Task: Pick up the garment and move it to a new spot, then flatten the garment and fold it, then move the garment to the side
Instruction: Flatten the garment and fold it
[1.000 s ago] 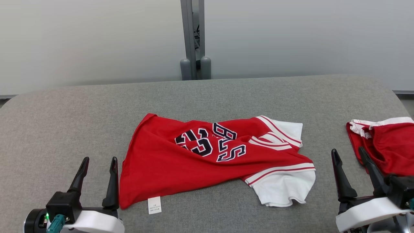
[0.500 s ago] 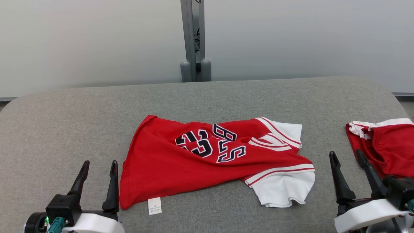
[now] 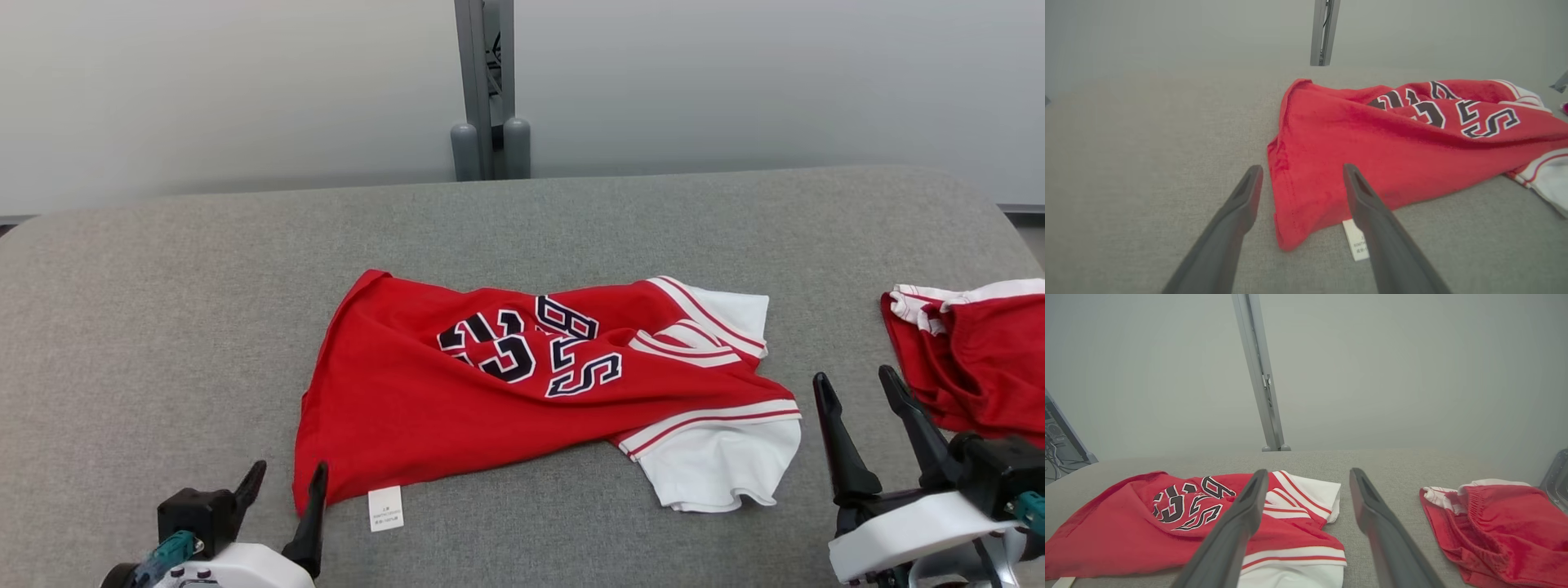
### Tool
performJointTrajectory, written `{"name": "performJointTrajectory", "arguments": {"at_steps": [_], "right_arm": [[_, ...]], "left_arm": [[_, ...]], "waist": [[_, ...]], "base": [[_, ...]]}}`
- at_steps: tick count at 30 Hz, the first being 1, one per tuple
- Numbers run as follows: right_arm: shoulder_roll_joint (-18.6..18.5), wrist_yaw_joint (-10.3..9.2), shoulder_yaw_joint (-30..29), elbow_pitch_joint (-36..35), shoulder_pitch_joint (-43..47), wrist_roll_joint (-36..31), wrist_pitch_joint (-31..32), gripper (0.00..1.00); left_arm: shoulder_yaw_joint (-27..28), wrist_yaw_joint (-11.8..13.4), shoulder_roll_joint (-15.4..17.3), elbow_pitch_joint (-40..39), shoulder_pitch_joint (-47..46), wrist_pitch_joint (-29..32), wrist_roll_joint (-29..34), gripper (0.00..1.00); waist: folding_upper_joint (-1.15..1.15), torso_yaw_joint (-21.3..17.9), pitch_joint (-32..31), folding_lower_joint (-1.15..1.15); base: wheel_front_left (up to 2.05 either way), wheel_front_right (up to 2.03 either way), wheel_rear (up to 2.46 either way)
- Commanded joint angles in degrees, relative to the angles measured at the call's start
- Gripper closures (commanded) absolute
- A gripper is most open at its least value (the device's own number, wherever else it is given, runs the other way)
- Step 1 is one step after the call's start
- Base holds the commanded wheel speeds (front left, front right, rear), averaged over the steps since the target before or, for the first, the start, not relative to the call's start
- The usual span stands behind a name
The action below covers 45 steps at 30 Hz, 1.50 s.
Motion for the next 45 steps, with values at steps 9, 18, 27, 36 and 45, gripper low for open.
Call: {"name": "performJointTrajectory", "arguments": {"at_steps": [9, 18, 27, 36, 45], "right_arm": [[-0.18, 0.01, 1.21, 0.83, -2.2, 0.33, -0.81, 0.0], [-0.17, 0.01, 1.3, 1.66, -3.09, 0.3, -0.76, 0.0], [-0.18, 0.01, 1.4, 2.66, -0.35, 0.81, 3.44, 0.0], [-0.19, 0.01, 4.82, 3.57, 4.73, 2.25, 10.38, 0.0], [-0.19, 0.01, 6.82, 8.8, 2.58, 9.23, 8.98, 0.0]], "left_arm": [[-0.16, -2.19, 0.3, 6.88, -2.32, 4.49, -3.91, 0.0], [-0.47, -3.62, 0.26, 10.52, -5.0, 3.86, -4.88, 0.27], [-0.88, -3.62, 0.55, 11.48, -5.97, 2.72, -4.61, 1.0], [-0.99, -3.04, 1.09, 10.57, -6.63, 2.02, -4.33, 1.0], [-1.59, -3.43, 1.11, 11.11, -7.33, 1.74, -4.51, 1.0]], "waist": [[0.0, -0.98, 4.97, 0.0], [0.0, -1.08, 6.72, 0.0], [0.0, -0.77, 6.85, 0.0], [0.0, -1.06, 7.69, 0.0], [0.0, -0.97, 8.23, 0.0]], "base": [[0.0, 0.0, 0.0], [0.0, 0.0, 0.0], [0.0, 0.0, 0.0], [0.0, 0.0, 0.0], [0.0, 0.0, 0.0]]}}
